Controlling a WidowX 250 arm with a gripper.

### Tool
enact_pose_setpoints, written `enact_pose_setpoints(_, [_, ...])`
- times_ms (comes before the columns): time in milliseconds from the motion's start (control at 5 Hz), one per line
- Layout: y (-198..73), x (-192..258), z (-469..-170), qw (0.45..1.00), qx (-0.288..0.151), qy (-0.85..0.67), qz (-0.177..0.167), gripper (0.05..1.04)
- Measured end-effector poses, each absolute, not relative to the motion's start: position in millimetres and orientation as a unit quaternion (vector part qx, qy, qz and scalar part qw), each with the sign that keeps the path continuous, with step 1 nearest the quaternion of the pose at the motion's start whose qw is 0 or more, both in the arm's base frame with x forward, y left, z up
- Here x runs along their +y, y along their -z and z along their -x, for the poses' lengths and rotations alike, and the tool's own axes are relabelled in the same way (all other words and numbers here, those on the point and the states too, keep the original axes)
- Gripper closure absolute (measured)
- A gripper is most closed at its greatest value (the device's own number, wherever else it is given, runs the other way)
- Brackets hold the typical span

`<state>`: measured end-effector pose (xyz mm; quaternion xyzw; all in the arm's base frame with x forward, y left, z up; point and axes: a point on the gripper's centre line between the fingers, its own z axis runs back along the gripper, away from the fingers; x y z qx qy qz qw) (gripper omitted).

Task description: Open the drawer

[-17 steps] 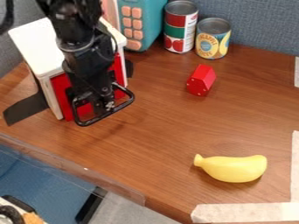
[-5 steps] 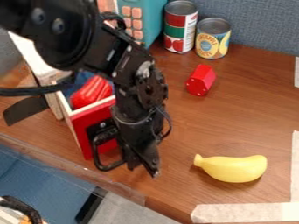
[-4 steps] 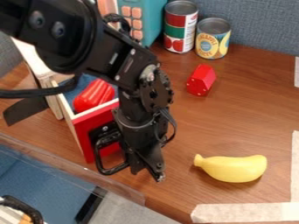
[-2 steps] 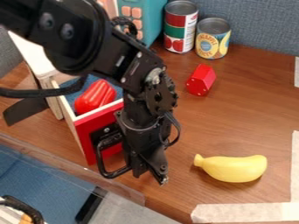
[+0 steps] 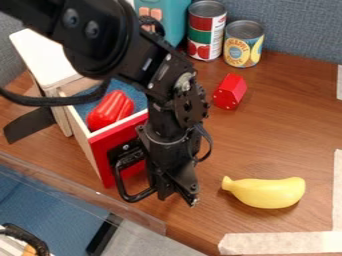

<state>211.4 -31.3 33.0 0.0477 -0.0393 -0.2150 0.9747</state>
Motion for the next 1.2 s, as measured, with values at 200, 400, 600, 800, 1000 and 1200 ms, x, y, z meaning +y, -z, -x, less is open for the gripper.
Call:
enact_pose_setpoints(200, [-35, -32, -214, 0.976, -0.041, 0.210, -0.045, 0.950])
enact_pose_setpoints(400, [-35, -33, -215, 0.975, -0.045, 0.214, -0.046, 0.899])
enact_pose_setpoints(600, [-39, -31, -215, 0.970, -0.060, 0.229, -0.055, 0.664])
enact_pose_setpoints(800, [-58, -30, -213, 0.969, -0.082, 0.228, -0.051, 0.339])
enact_pose_setpoints(1000, [-86, -22, -211, 0.970, -0.107, 0.212, -0.044, 0.095])
enact_pose_setpoints(1200, [-117, -10, -213, 0.971, -0.133, 0.195, -0.033, 0.079])
